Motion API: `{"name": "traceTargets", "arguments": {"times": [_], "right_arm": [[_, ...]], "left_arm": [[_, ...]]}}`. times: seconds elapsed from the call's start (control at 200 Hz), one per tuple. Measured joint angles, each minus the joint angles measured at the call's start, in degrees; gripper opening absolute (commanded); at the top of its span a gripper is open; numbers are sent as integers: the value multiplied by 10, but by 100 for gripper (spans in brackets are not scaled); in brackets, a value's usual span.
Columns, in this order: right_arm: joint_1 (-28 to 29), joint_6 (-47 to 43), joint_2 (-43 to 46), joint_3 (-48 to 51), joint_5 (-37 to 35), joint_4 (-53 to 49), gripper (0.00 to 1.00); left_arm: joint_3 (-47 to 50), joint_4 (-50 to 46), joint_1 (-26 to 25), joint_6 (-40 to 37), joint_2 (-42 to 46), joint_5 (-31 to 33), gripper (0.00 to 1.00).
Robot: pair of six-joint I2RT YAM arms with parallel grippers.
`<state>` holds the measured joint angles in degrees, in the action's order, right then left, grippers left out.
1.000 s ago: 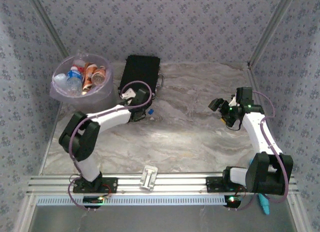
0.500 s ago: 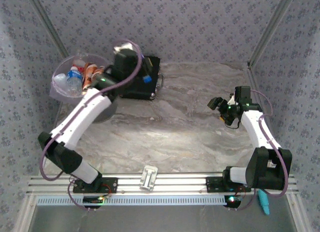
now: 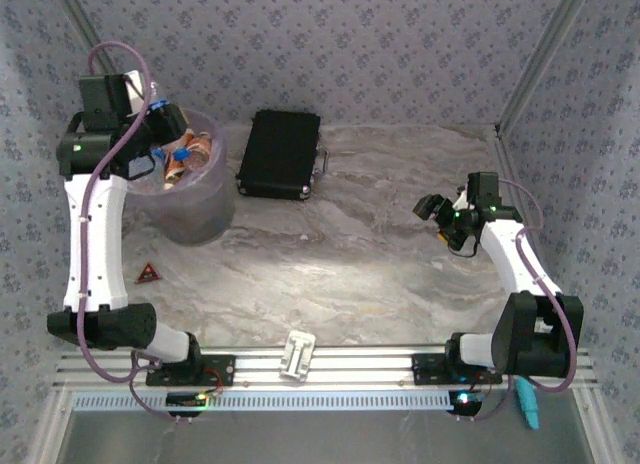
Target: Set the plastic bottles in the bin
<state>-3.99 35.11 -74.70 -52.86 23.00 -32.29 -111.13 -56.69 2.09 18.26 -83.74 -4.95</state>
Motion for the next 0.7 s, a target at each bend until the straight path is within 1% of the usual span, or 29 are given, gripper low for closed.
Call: {"name": "traceTargets", "arguments": {"times": [0.125, 0.235, 0.28, 0.315, 0.38, 0.455, 0.51, 0.595, 0.655, 0.7], "right_arm": [[2, 0, -5, 0, 0, 0, 89], [2, 0, -7, 0, 0, 0, 89], [2, 0, -7, 0, 0, 0, 89], [2, 0, -7, 0, 0, 0, 89], [3, 0, -9, 0, 0, 1, 89], [4, 0, -12, -3, 0, 1, 89], [5, 0, -16, -6, 0, 1, 89], [10, 0, -21, -10, 0, 2, 89], [14, 0, -23, -12, -1, 3, 89], [18, 0, -24, -12, -1, 4, 89]], "left_arm": [[-7, -25, 40, -27, -22, -25, 28], [-7, -43, 43, -54, -49, -41, 28], [-7, -50, 42, -65, -60, -45, 30], [-7, -56, 42, -74, -68, -46, 35], [-7, -65, 42, -88, -78, -45, 48], [-7, -73, 42, -100, -83, -42, 56], [-7, -79, 42, -110, -83, -39, 70], [-7, -82, 42, -115, -83, -34, 86], [-7, -81, 42, -118, -83, -32, 94], [-7, -80, 42, -123, -83, -34, 97]]}}
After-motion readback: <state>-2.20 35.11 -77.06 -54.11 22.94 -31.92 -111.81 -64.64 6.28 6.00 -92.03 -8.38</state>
